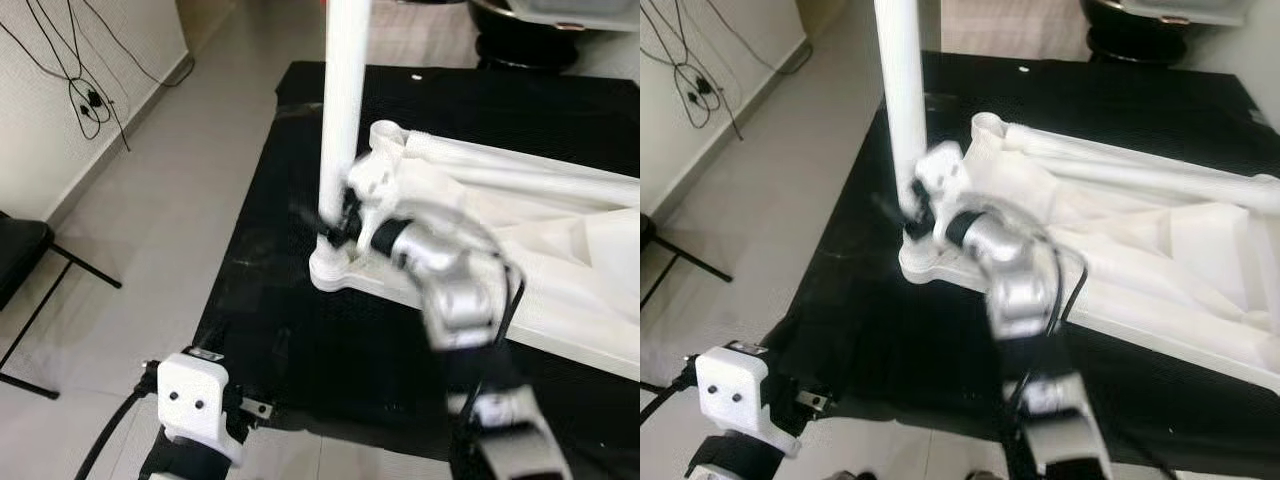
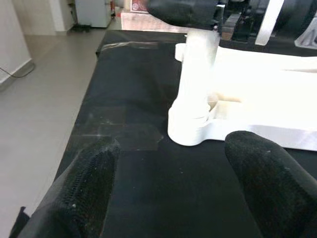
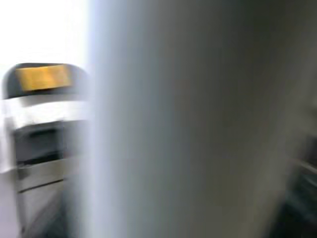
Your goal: Building children table
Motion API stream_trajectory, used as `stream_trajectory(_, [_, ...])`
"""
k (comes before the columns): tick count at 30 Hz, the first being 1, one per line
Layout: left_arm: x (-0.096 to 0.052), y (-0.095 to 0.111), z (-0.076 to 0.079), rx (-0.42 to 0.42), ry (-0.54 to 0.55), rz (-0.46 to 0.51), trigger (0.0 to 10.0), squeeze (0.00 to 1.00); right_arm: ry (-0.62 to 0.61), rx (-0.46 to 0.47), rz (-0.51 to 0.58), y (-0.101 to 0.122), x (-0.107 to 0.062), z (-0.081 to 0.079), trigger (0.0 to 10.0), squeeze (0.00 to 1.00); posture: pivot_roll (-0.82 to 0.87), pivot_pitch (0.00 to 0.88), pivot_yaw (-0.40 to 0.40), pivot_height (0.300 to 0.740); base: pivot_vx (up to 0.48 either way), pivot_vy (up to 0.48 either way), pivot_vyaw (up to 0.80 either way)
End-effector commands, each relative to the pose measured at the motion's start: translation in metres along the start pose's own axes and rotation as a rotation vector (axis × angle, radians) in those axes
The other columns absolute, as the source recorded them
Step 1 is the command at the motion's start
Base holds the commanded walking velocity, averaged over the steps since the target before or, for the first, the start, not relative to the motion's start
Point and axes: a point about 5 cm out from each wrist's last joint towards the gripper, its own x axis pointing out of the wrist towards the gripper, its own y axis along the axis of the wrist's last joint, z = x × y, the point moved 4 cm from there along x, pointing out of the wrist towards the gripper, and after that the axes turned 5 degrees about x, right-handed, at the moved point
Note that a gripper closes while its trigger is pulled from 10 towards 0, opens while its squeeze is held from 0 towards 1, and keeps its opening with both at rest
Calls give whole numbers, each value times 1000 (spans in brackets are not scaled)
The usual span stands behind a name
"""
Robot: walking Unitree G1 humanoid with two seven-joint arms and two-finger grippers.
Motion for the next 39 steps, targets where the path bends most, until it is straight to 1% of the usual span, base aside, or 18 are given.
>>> stream_trajectory(1, [-2,-4,2,-9,-1,-25,10000,0,152,26,-18,-8,5,-16,10000,1000,80,187,-39,740,0,0,0])
stream_trajectory(2, [-2,-4,2,-9,0,-25,10000,0,215,11,-25,-8,8,-18,10000,0,87,191,-41,740,0,0,0])
stream_trajectory(3, [-2,-4,2,-10,2,-25,10000,0,271,12,-30,-7,9,-21,10000,0,88,192,-42,740,0,0,0])
stream_trajectory(4, [-2,-4,2,-10,2,-25,10000,0,271,12,-30,-7,9,-21,10000,0,88,192,-42,740,0,0,0])
stream_trajectory(8, [-3,-2,3,-9,5,-25,10000,0,515,15,-20,1,11,-33,10000,0,97,198,-45,740,0,0,0])
stream_trajectory(12, [-4,-2,4,-11,5,-28,10000,0,584,46,-4,8,17,-33,10000,0,102,203,-42,740,0,0,0])
stream_trajectory(14, [-6,-2,5,-12,2,-33,10000,0,627,101,25,17,26,-32,10000,0,108,206,-42,740,0,0,0])
stream_trajectory(18, [-7,-2,6,-12,2,-36,10000,0,653,112,31,19,28,-33,10000,0,109,208,-42,740,0,0,0])
stream_trajectory(19, [-7,-2,6,-11,2,-38,10000,0,660,121,38,20,30,-33,9412,0,114,208,-41,740,0,0,0])
stream_trajectory(20, [-7,-2,6,-11,2,-38,10000,0,660,121,38,20,30,-33,9412,0,114,208,-41,740,0,0,0])
stream_trajectory(21, [-8,-2,6,-11,3,-40,10000,0,664,127,45,22,32,-33,1137,0,117,208,-41,740,0,0,0])
stream_trajectory(22, [-8,-2,6,-11,3,-40,10000,0,664,127,45,22,32,-33,1137,0,117,208,-41,740,0,0,0])
stream_trajectory(23, [-9,-2,6,-10,3,-42,10000,0,674,134,49,22,33,-34,0,0,116,209,-40,740,0,0,0])
stream_trajectory(31, [-10,-3,7,-12,2,-47,10000,0,676,136,56,18,27,-28,0,0,122,200,-31,740,0,0,0])
stream_trajectory(34, [-9,-4,7,-13,0,-48,10000,0,535,91,48,3,8,-6,0,0,110,197,-32,740,0,0,0])
stream_trajectory(36, [-9,-4,7,-13,0,-48,10000,0,535,91,48,3,8,-6,0,0,110,197,-32,740,0,0,0])
stream_trajectory(38, [-9,-4,6,-14,1,-48,10000,0,490,81,36,-3,1,0,0,0,104,198,-32,740,0,0,0])
stream_trajectory(39, [-8,-4,6,-15,0,-47,10000,0,427,76,23,-9,-6,7,0,0,99,194,-32,740,0,0,0])
